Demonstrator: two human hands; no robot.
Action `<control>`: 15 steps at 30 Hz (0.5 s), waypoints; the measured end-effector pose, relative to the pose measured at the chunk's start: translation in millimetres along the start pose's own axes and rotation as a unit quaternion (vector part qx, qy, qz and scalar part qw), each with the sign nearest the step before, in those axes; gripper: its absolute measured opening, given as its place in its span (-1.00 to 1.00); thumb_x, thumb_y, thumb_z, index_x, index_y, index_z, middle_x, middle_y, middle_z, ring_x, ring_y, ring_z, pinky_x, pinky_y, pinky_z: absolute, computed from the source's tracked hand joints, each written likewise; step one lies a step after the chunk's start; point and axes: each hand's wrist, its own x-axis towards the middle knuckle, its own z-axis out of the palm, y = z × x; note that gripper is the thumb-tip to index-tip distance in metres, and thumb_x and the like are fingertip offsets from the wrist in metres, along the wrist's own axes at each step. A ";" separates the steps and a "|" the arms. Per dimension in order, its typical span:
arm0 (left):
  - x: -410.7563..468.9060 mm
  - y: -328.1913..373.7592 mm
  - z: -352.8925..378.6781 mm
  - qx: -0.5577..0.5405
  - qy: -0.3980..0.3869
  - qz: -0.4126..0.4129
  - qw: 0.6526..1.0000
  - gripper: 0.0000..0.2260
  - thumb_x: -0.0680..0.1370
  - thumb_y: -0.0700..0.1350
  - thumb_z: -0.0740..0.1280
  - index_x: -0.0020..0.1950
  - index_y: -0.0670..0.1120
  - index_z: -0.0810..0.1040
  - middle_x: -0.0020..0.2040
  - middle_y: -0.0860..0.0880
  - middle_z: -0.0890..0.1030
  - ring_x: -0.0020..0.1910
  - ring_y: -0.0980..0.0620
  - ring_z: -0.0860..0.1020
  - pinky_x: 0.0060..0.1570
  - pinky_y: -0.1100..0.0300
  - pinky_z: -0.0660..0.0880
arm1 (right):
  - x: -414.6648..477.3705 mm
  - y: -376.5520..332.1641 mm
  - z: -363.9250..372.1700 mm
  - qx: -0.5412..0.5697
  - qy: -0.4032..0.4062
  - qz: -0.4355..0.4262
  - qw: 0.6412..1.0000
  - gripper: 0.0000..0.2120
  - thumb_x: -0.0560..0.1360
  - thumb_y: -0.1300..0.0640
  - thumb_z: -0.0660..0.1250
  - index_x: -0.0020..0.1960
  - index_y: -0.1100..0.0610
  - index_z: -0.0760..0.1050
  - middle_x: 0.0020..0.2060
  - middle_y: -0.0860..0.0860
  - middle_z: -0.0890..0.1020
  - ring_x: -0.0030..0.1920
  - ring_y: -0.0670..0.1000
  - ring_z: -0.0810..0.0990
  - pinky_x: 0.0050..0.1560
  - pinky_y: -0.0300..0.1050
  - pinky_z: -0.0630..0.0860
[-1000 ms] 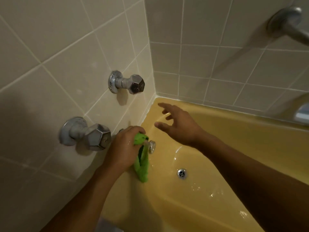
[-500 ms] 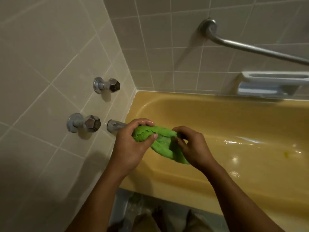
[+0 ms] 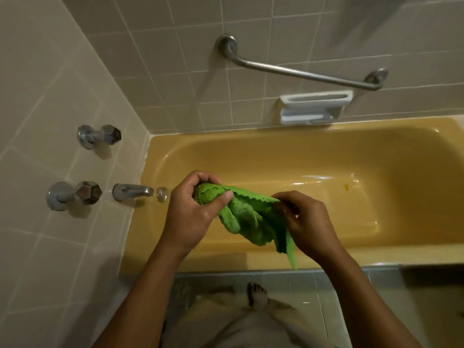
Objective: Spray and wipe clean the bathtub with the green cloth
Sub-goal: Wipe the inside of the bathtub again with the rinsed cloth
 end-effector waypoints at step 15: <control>21.7 26.2 39.7 0.153 -0.174 0.114 0.966 -0.76 0.39 -0.17 0.45 -0.08 0.09 0.47 -0.07 0.07 0.50 -0.14 0.10 0.49 -0.20 0.25 0.40 | -31.3 -12.2 -35.4 0.094 0.268 0.153 0.947 -0.66 0.64 0.29 0.29 0.00 -0.13 0.67 -0.07 -0.09 0.70 0.03 -0.08 0.66 -0.02 -0.15 0.64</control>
